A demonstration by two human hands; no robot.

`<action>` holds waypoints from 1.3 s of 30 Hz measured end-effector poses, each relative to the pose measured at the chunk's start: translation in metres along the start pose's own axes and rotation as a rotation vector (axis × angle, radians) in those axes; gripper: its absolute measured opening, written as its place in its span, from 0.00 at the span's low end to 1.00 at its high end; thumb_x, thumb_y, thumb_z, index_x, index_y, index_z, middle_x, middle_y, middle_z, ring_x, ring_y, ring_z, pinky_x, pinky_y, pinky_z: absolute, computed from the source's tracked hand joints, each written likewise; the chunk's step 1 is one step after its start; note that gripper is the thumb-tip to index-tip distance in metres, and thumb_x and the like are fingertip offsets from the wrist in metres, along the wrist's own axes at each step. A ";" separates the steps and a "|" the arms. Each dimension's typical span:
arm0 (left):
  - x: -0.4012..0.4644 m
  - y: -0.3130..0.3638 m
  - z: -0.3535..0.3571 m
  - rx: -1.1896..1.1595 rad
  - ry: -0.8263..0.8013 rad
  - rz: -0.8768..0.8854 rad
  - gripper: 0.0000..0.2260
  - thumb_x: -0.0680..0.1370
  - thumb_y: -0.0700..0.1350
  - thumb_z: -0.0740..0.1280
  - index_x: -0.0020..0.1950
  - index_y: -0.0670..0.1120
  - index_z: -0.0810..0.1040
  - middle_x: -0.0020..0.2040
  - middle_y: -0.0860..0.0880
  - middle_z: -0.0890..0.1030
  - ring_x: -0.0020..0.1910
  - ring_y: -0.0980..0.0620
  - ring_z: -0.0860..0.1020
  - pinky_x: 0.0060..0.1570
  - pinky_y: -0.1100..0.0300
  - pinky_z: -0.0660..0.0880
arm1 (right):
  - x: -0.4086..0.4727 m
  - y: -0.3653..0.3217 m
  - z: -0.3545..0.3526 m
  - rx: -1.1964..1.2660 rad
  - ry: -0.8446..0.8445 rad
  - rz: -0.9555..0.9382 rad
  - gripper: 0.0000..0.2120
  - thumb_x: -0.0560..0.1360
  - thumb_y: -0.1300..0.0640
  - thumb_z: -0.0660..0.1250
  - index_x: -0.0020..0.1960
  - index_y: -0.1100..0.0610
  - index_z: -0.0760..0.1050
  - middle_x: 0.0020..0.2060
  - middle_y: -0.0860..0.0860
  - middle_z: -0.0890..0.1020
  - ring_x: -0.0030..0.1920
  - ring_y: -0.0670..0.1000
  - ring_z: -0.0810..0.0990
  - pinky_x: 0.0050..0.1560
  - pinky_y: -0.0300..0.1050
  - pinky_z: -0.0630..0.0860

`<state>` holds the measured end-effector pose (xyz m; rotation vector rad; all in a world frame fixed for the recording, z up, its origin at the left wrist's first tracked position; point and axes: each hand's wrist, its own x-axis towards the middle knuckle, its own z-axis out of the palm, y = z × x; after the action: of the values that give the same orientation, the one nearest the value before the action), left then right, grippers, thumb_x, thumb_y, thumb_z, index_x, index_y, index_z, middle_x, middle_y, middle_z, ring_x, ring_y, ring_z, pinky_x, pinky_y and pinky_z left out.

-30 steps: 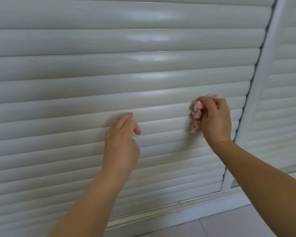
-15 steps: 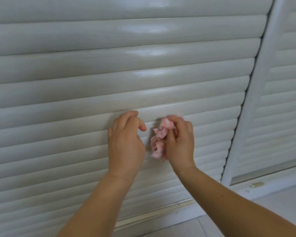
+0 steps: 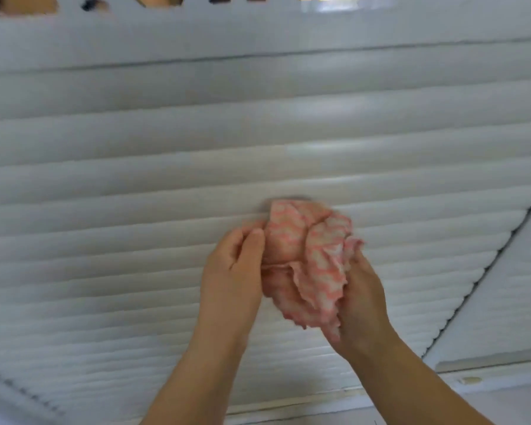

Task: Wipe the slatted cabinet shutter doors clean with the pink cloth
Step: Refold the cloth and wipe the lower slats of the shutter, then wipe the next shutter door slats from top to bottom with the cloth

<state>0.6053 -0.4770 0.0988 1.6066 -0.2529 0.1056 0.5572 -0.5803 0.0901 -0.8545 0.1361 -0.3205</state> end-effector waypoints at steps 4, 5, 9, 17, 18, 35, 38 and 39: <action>0.004 0.088 -0.024 -0.141 -0.077 -0.265 0.07 0.75 0.44 0.66 0.44 0.43 0.82 0.41 0.46 0.84 0.38 0.51 0.80 0.38 0.59 0.74 | -0.014 -0.067 0.059 -0.021 -0.096 0.203 0.33 0.82 0.50 0.47 0.32 0.56 0.84 0.30 0.56 0.83 0.29 0.53 0.82 0.24 0.43 0.76; 0.004 0.107 -0.030 -0.140 -0.043 -0.268 0.05 0.74 0.42 0.67 0.45 0.43 0.82 0.40 0.46 0.84 0.36 0.53 0.80 0.35 0.61 0.74 | -0.017 -0.084 0.072 -0.009 -0.106 0.220 0.32 0.82 0.52 0.47 0.33 0.56 0.85 0.32 0.56 0.84 0.32 0.52 0.83 0.27 0.43 0.78; 0.002 0.187 -0.038 -0.034 0.092 -0.264 0.02 0.74 0.41 0.69 0.41 0.46 0.81 0.33 0.51 0.82 0.28 0.57 0.77 0.26 0.65 0.72 | -0.029 -0.156 0.113 -0.067 -0.092 0.327 0.30 0.84 0.53 0.48 0.37 0.58 0.85 0.39 0.58 0.85 0.39 0.54 0.85 0.33 0.46 0.81; -0.040 0.341 0.022 0.237 -0.079 -0.078 0.08 0.69 0.52 0.71 0.47 0.58 0.80 0.44 0.57 0.81 0.44 0.63 0.78 0.40 0.72 0.75 | -0.046 -0.278 0.154 -0.737 0.012 0.068 0.11 0.78 0.48 0.62 0.47 0.52 0.79 0.37 0.49 0.84 0.39 0.51 0.84 0.40 0.48 0.81; -0.043 0.350 0.030 0.237 -0.109 -0.084 0.12 0.68 0.52 0.73 0.51 0.59 0.78 0.46 0.58 0.81 0.45 0.64 0.78 0.39 0.72 0.75 | -0.049 -0.292 0.157 -0.786 -0.018 0.055 0.10 0.77 0.47 0.63 0.46 0.53 0.79 0.36 0.49 0.84 0.39 0.50 0.84 0.40 0.47 0.81; -0.090 0.435 0.001 0.233 0.014 -0.013 0.07 0.73 0.36 0.69 0.44 0.48 0.82 0.43 0.50 0.82 0.46 0.50 0.79 0.41 0.63 0.74 | -0.117 -0.437 0.157 -0.918 -0.127 -0.186 0.03 0.75 0.59 0.69 0.45 0.52 0.80 0.41 0.49 0.83 0.38 0.46 0.81 0.37 0.37 0.77; -0.110 0.452 0.002 0.250 -0.042 0.011 0.12 0.73 0.35 0.64 0.49 0.49 0.81 0.47 0.52 0.82 0.46 0.58 0.78 0.38 0.68 0.70 | -0.139 -0.442 0.163 -0.968 -0.177 -0.230 0.04 0.74 0.58 0.70 0.45 0.50 0.81 0.41 0.45 0.83 0.38 0.42 0.81 0.38 0.34 0.77; -0.118 0.458 0.007 0.226 -0.108 0.008 0.13 0.74 0.36 0.63 0.52 0.51 0.79 0.49 0.54 0.81 0.46 0.62 0.77 0.37 0.70 0.68 | -0.146 -0.443 0.166 -1.013 -0.204 -0.251 0.04 0.73 0.57 0.71 0.46 0.49 0.82 0.42 0.45 0.83 0.40 0.42 0.81 0.41 0.33 0.77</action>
<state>0.3867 -0.4874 0.5183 1.8392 -0.3399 0.0550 0.3614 -0.6848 0.5329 -1.9101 -0.0118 -0.3974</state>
